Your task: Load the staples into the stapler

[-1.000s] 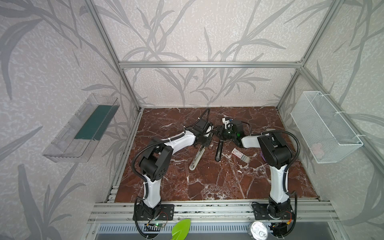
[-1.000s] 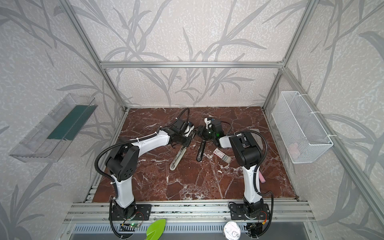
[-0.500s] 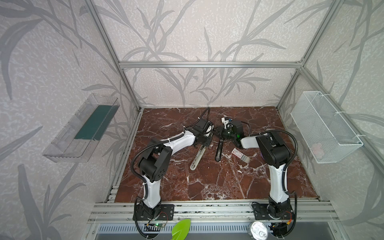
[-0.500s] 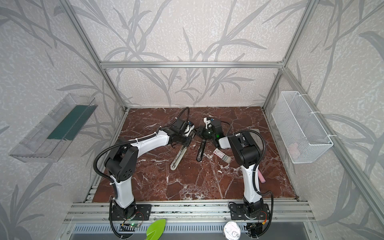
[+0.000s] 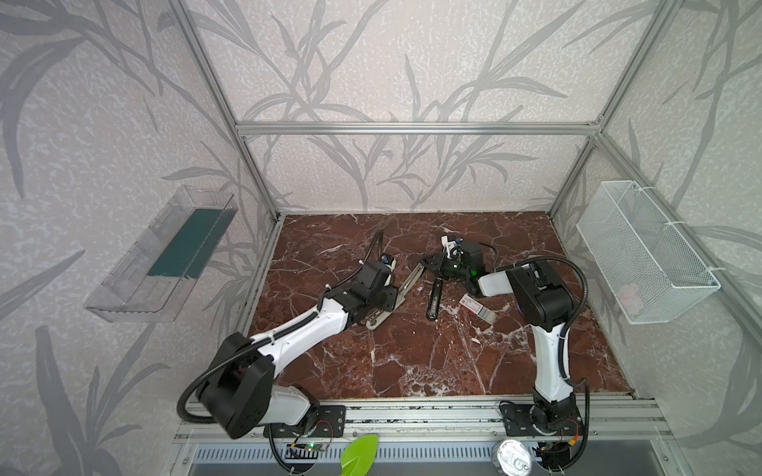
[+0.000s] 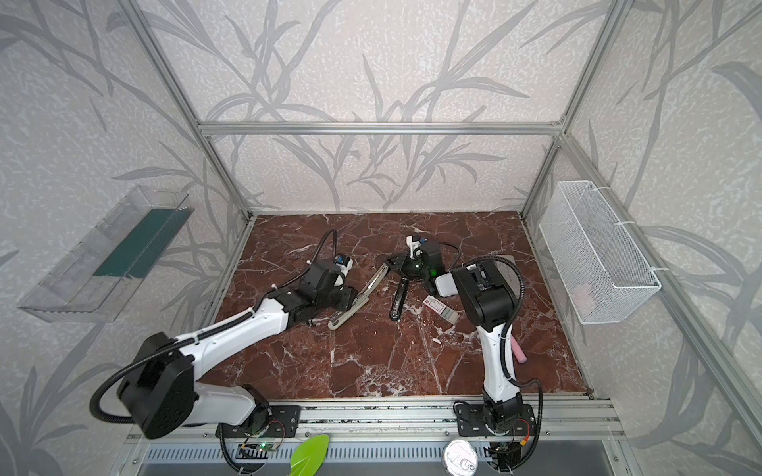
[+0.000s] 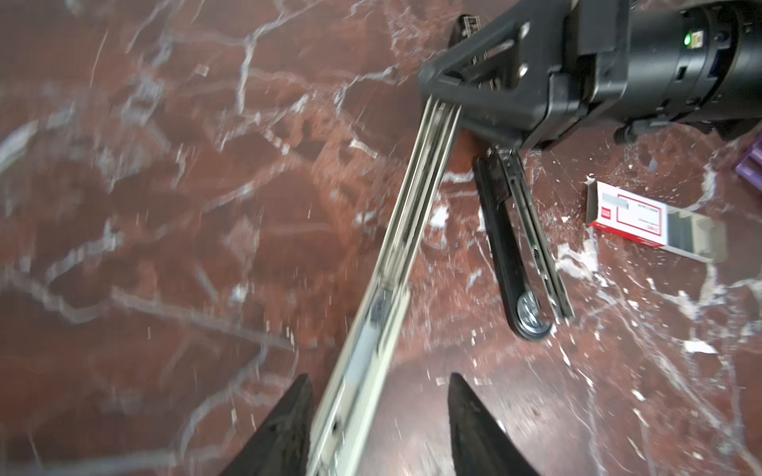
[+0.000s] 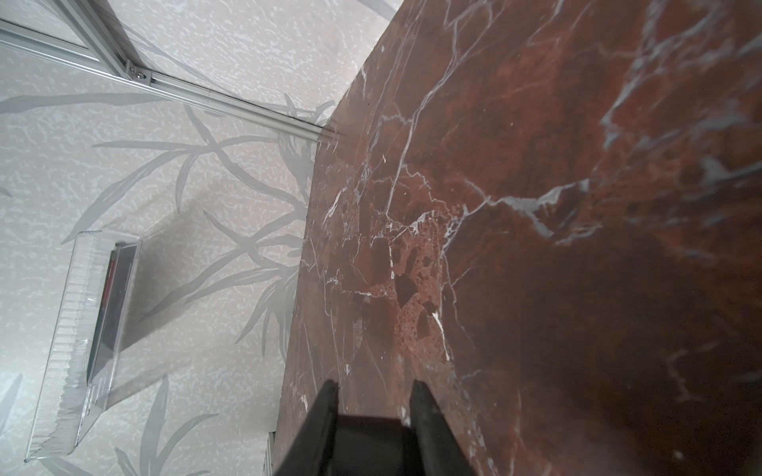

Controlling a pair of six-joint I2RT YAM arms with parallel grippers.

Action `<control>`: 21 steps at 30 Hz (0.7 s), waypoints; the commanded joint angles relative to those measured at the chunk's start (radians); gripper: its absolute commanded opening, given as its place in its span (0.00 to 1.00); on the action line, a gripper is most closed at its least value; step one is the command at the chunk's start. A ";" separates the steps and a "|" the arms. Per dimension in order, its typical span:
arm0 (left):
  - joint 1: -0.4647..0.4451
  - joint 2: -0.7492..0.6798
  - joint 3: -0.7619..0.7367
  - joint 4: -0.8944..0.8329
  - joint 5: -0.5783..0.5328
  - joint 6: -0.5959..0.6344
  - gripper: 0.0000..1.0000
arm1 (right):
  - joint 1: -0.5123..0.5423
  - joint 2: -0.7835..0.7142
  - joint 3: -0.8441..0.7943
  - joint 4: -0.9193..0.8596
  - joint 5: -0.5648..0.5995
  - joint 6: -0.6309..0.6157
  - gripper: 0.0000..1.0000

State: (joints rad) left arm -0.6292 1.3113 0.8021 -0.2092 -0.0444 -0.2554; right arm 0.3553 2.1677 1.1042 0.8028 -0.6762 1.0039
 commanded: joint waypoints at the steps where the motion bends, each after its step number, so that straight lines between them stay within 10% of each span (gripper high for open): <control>1: -0.009 -0.089 -0.079 0.038 -0.088 -0.093 0.56 | -0.010 -0.016 0.028 0.042 -0.033 -0.023 0.22; 12: -0.014 -0.304 -0.427 0.284 -0.103 -0.218 0.59 | -0.019 -0.014 0.103 0.001 -0.112 -0.088 0.22; 21: -0.013 -0.197 -0.461 0.402 -0.094 -0.124 0.58 | -0.022 -0.003 0.132 -0.009 -0.132 -0.086 0.21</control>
State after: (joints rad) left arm -0.6403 1.0824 0.3576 0.1001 -0.1223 -0.4099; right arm 0.3393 2.1677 1.2072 0.7769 -0.7685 0.9077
